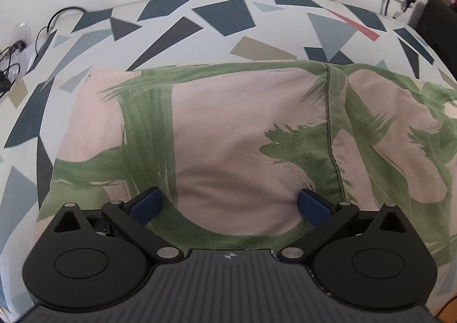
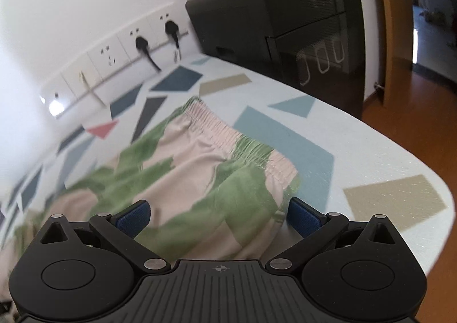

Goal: Fold clothes

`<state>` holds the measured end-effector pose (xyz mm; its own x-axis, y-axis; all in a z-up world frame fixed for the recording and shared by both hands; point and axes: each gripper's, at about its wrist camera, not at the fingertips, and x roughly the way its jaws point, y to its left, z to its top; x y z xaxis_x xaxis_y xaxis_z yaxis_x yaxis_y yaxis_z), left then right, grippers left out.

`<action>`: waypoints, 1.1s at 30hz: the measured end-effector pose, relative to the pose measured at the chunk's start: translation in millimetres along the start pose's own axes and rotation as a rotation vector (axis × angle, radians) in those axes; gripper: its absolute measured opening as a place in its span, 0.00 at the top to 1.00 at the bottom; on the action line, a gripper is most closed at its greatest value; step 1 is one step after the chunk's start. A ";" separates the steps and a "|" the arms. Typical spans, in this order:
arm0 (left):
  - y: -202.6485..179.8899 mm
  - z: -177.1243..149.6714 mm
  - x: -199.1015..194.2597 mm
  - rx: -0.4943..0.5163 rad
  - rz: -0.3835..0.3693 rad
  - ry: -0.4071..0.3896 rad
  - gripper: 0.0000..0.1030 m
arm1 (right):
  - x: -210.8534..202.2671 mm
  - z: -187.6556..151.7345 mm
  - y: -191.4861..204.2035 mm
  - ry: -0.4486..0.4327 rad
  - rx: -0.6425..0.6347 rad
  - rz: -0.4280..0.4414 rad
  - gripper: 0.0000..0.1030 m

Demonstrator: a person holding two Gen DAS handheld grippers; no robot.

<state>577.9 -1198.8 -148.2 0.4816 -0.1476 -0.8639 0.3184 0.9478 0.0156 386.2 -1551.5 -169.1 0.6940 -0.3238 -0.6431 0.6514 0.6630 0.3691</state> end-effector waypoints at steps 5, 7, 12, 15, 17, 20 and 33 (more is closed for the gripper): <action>-3.9 2.8 0.8 -0.037 0.026 0.015 0.00 | 9.6 14.5 -11.5 0.030 0.059 0.126 0.43; -5.7 3.8 1.1 -0.052 0.038 0.020 0.00 | 13.0 22.6 -24.4 0.054 0.169 0.178 0.42; -7.5 5.7 1.7 -0.068 0.051 0.024 0.00 | 9.4 28.5 -47.8 0.096 0.328 0.239 0.42; -11.2 8.5 2.4 -0.064 0.064 0.025 0.00 | 3.0 27.1 -53.4 0.114 0.345 0.234 0.34; -15.5 10.6 2.9 -0.041 0.077 0.018 0.00 | -0.9 25.5 -55.5 0.122 0.342 0.232 0.29; -18.4 12.8 4.1 -0.035 0.081 0.013 0.00 | 0.3 22.2 -54.5 0.123 0.310 0.254 0.33; -28.8 13.6 6.5 -0.050 0.088 -0.026 0.00 | 22.0 34.1 -47.6 0.064 0.260 0.188 0.90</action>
<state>582.9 -1230.8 -147.4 0.5268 -0.0697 -0.8471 0.2330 0.9703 0.0650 381.0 -1613.2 -178.0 0.7940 -0.1634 -0.5856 0.5761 0.5101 0.6387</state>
